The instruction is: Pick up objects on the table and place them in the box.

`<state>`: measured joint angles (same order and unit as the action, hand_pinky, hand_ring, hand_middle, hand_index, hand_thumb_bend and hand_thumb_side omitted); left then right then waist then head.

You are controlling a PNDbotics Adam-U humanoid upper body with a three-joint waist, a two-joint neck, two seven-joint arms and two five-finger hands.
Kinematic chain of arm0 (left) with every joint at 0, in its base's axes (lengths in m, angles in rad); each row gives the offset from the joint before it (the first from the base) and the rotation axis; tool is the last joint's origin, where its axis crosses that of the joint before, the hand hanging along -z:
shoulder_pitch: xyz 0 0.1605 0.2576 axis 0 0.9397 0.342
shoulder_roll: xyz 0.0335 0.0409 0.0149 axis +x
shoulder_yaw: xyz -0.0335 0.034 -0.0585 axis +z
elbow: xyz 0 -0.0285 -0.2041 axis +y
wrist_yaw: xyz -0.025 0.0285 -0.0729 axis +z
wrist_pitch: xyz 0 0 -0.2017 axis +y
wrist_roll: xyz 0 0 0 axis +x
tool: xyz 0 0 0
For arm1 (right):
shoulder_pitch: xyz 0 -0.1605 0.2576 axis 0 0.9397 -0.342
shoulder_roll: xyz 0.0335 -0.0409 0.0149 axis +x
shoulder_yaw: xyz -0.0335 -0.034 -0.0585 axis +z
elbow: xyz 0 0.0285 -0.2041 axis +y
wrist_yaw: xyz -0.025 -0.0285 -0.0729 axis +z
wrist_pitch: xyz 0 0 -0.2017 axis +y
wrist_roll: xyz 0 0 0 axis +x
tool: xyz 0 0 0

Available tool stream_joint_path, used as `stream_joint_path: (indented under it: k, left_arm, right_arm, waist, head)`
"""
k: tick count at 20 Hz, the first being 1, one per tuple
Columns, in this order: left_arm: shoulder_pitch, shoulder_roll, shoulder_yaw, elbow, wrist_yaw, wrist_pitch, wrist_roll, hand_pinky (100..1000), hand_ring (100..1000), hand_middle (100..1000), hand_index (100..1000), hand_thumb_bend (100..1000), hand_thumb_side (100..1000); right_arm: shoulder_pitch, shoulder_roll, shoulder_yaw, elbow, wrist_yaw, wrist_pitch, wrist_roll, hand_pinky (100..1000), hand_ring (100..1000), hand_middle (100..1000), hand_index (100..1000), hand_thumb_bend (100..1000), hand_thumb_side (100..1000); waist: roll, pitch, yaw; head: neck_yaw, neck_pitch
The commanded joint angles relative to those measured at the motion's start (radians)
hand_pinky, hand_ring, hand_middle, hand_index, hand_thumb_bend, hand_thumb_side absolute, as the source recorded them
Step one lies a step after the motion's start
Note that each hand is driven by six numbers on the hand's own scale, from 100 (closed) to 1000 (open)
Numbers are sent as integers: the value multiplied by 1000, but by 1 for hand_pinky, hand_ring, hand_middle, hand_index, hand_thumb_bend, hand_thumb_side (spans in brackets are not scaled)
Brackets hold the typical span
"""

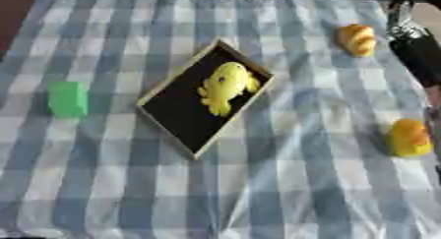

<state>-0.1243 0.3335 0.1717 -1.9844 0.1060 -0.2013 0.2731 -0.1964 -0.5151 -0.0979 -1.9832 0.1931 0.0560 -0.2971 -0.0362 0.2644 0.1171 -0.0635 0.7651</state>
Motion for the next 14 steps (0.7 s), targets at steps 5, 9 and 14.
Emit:
stream_joint_path:
  k: [5, 9, 14]
  left_arm:
    - [-2, 13, 6, -16, -2, -3, 1, 686, 794, 680, 812, 100, 663]
    - [-2, 13, 5, -16, -1, -2, 0, 686, 794, 680, 812, 100, 664]
    - [-2, 16, 4, -16, 0, -1, -2, 686, 794, 680, 812, 100, 664]
  right_arm:
    - [-3, -27, -9, -17, 4, 1, -1, 874, 896, 669, 797, 100, 536]
    - [-3, -42, -8, -17, 7, 9, -1, 875, 899, 672, 799, 100, 535]
    - [-24, -106, -10, -17, 20, 53, 14, 880, 912, 699, 814, 100, 526]
  waist:
    - [-1, -31, -3]
    - [0, -32, -3]
    - [-1, -32, -1]
  head:
    - [3, 0]
    - [2, -2]
    - [2, -1]
